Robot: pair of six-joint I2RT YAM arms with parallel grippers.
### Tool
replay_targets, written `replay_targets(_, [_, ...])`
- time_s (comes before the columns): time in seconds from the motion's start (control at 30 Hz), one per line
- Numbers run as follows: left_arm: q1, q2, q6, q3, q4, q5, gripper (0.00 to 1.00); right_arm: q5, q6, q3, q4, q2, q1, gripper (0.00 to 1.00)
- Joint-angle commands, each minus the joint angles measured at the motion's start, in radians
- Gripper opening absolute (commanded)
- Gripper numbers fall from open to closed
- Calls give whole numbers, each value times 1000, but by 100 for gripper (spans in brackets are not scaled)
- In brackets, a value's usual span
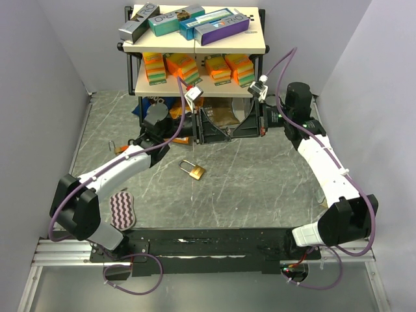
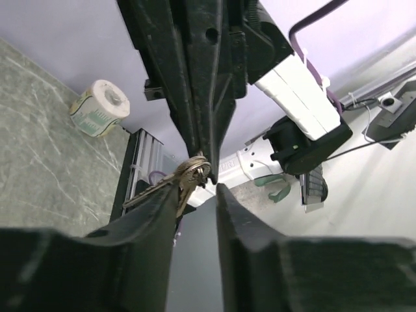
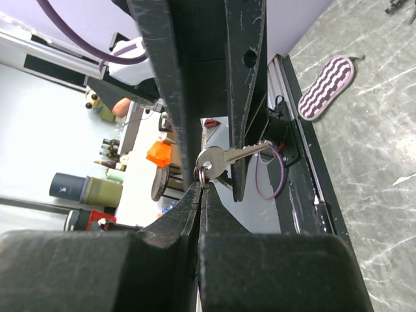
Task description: Unlock with the key
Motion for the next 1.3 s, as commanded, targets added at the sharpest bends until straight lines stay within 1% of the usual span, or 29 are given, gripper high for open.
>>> replay_targets(0.0, [-5, -56, 16, -14, 24, -33, 29, 22, -52, 6, -39, -40, 5, 0])
replay_targets(0.03, [-5, -61, 15, -17, 22, -35, 24, 24, -55, 6, -45, -40, 5, 0])
replay_targets(0.1, [-5, -64, 13, -26, 18, -36, 18, 30, -69, 3, -60, -43, 5, 0])
replay_targets(0.13, [-5, -69, 18, -29, 4, -38, 11, 33, -72, 3, -65, -43, 4, 0])
replay_targets(0.2, [-5, -76, 30, -34, -17, -39, 2, 42, -87, 1, -74, -46, 5, 0])
replay_targets(0.27, [-5, -90, 67, -34, -82, -42, 1, 56, -131, 9, -129, -49, 7, 0])
replay_targets(0.3, [-5, -95, 85, -31, -117, -44, 1, 77, -160, 31, -169, -47, 5, 3])
replay_targets(0.33, [-5, -104, 134, -26, -152, -44, 1, 94, -237, 48, -254, -49, 5, 7])
replay_targets(0.37, [-5, -107, 163, -14, -247, -46, 1, 112, -280, 67, -311, -52, 5, 18])
replay_targets(0.4, [-5, -110, 192, -6, -293, -47, 1, 160, -327, 113, -365, -52, 7, 23])
replay_targets(0.43, [-5, -115, 256, 3, -339, -47, 1, 183, -425, 136, -419, -49, 10, 29])
replay_targets(0.47, [-5, -118, 291, 23, -446, -47, 1, 204, -469, 160, -526, -46, 13, 40])
replay_targets(0.5, [-5, -124, 323, 32, -491, -53, 1, 252, -508, 200, -568, -44, 24, 45])
replay_targets(0.53, [-6, -125, 379, 40, -539, -55, 1, 270, -570, 214, -606, -41, 30, 49])
replay_targets(0.57, [-6, -127, 407, 56, -566, -56, 1, 292, -595, 225, -655, -40, 36, 55])
replay_targets(0.6, [-6, -130, 455, 64, -662, -59, 1, 324, -616, 239, -672, -40, 56, 57])
replay_targets(0.67, [-8, -131, 484, 73, -709, -53, 1, 346, -648, 243, -689, -43, 77, 63])
replay_targets(0.7, [-10, -133, 501, 75, -740, -41, 1, 352, -653, 246, -691, -43, 102, 63])
replay_targets(0.83, [-14, -139, 504, 69, -745, -20, 1, 402, -700, 271, -732, -3, 174, 64])
replay_targets(0.93, [-19, -138, 503, 70, -740, -9, 1, 429, -723, 268, -751, 19, 199, 61])
replay_targets(1.27, [-33, -125, 495, 77, -732, 7, 1, 406, -711, 210, -702, 23, 214, 58])
